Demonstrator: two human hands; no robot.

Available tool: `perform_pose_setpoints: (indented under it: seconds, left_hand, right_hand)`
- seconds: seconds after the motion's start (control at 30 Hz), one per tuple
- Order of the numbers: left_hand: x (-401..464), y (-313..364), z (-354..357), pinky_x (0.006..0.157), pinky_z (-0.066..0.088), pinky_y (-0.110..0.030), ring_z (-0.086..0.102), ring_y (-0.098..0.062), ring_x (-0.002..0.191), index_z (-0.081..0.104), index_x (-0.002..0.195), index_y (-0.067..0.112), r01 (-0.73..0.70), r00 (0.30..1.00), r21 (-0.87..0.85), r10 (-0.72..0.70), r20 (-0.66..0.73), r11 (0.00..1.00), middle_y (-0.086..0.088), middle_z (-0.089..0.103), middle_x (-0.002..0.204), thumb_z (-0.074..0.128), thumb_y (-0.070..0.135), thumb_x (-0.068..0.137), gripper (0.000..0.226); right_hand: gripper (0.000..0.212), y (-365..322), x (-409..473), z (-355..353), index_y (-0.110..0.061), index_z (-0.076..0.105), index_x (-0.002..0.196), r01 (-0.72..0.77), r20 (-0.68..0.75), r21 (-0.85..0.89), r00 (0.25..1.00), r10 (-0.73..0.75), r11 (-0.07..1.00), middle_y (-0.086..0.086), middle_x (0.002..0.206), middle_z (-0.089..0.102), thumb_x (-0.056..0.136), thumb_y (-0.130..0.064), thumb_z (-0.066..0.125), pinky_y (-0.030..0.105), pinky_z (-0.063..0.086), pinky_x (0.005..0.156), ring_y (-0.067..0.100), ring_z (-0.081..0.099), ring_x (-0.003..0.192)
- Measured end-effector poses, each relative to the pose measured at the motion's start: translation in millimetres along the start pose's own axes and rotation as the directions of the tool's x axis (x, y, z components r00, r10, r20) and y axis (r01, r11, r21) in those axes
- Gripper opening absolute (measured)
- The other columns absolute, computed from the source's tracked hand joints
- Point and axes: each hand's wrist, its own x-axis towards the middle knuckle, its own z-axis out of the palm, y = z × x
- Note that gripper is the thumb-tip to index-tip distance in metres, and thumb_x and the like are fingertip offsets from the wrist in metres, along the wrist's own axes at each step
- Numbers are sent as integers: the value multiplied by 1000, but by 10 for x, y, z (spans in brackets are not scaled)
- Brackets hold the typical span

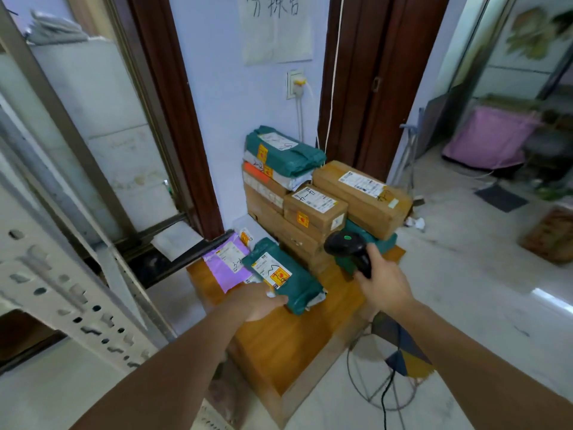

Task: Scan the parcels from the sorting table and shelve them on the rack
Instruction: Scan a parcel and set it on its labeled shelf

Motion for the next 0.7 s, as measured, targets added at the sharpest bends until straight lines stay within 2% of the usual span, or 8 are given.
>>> perform_pose_setpoints:
  seconds: [0.1,0.2,0.27,0.33,0.43,0.57,0.67,0.7]
  left_hand:
    - [204,54,141,113,38,-35,44,-28,148,42,159,19,28,999,-97,-30,-17,995,-7,42,166,47,71,101,78]
    - [539,42,397,115,35,-34,39,-29,152,33,162,11,120,992,-307,-121,15,944,-10,36,169,51,65,102,83]
    - [748,65,539,122,34,-38,36,-32,154,27,164,5,177,982,-455,-186,26,873,-13,31,171,54,64,101,91]
    - [971,87,693,121,33,-37,36,-33,154,22,165,3,228,968,-589,-248,48,775,-13,30,171,56,60,103,90]
    - [1275,155,889,124,32,-46,35,-35,155,18,168,9,338,921,-735,-366,131,588,-13,27,172,60,72,94,106]
    - [1561,217,1087,118,40,-41,51,-34,143,42,158,10,348,893,-872,-404,197,344,-15,48,159,72,60,92,88]
    - [1999,60,1533,112,51,-52,68,-33,122,61,140,15,293,881,-935,-436,183,200,-12,69,137,91,78,48,115]
    - [2225,-84,1784,109,53,-55,70,-34,118,62,134,17,296,871,-943,-448,202,150,-13,71,133,93,77,45,112]
  right_hand:
    - [40,-74,139,-64,-35,34,119,2,67,12,998,-3,1000,-2,92,67,93,-27,64,32,56,54,15,66,68]
    - [26,-101,301,5,-34,38,110,37,157,65,986,-47,997,-3,84,65,95,-33,59,31,54,52,13,65,66]
    - [16,-105,411,107,-34,44,105,22,237,172,970,-63,985,-4,77,64,96,-34,56,27,48,51,12,64,64]
    - [9,-96,523,245,-30,48,101,-14,316,251,946,-69,968,-2,75,63,97,-32,55,24,43,53,11,61,61]
    - [6,-55,696,469,-25,52,103,-57,420,319,904,-87,946,3,76,64,99,-30,54,20,42,52,13,58,61]
    - [10,-16,912,727,-31,45,103,-37,510,331,848,-146,943,-5,71,58,101,-30,55,12,38,46,7,55,58]
    - [10,36,1095,865,-31,49,106,-33,562,313,812,-158,949,-7,74,59,100,-32,56,13,39,51,5,58,62]
    - [12,47,1141,894,-30,50,108,-40,576,308,803,-153,951,-7,76,60,99,-31,57,16,41,53,6,59,64]
